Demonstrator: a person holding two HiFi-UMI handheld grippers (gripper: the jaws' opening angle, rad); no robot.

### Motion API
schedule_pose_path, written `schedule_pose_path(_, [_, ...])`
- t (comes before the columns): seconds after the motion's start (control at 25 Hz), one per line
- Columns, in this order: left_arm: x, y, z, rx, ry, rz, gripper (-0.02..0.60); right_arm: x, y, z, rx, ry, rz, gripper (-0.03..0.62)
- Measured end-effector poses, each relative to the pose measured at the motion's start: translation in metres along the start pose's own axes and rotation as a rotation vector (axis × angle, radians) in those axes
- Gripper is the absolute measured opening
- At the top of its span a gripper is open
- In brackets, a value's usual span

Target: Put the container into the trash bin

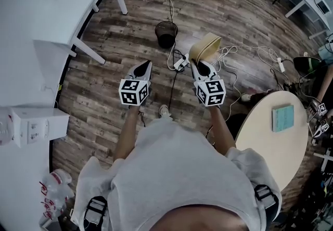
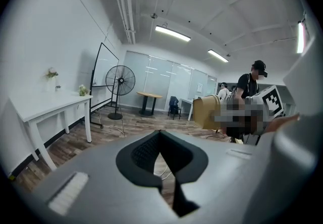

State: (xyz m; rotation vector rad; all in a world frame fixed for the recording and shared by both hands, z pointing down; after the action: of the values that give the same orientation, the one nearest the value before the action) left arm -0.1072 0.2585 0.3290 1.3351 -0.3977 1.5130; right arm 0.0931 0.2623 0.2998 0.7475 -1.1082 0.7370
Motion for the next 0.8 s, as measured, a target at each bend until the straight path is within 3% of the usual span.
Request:
schedule_pose_path(0.4, [-0.032,0.054,0.046,-0.001,0.006,-0.005,0.011,-0.009,-0.017,0.073,0.005,0.016,0.000,0.029])
schedule_pose_path(0.8, [-0.038,0.070,0.066,0.011,0.020,-0.006,0.011,-0.003,-0.020,0.099,-0.014,0.044,-0.001,0.029])
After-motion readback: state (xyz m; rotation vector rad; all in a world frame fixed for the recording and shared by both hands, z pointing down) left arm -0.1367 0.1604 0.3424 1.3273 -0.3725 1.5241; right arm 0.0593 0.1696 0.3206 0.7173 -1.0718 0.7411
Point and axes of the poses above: the fingertips, and each gripper's own axes: z forward along the fingers, y to its left, x out of its underside, the point moved 3 cm from there along -z, backward along the fingers, and after that the axes turned 11 degrees about -z, right-handed, at the moved point
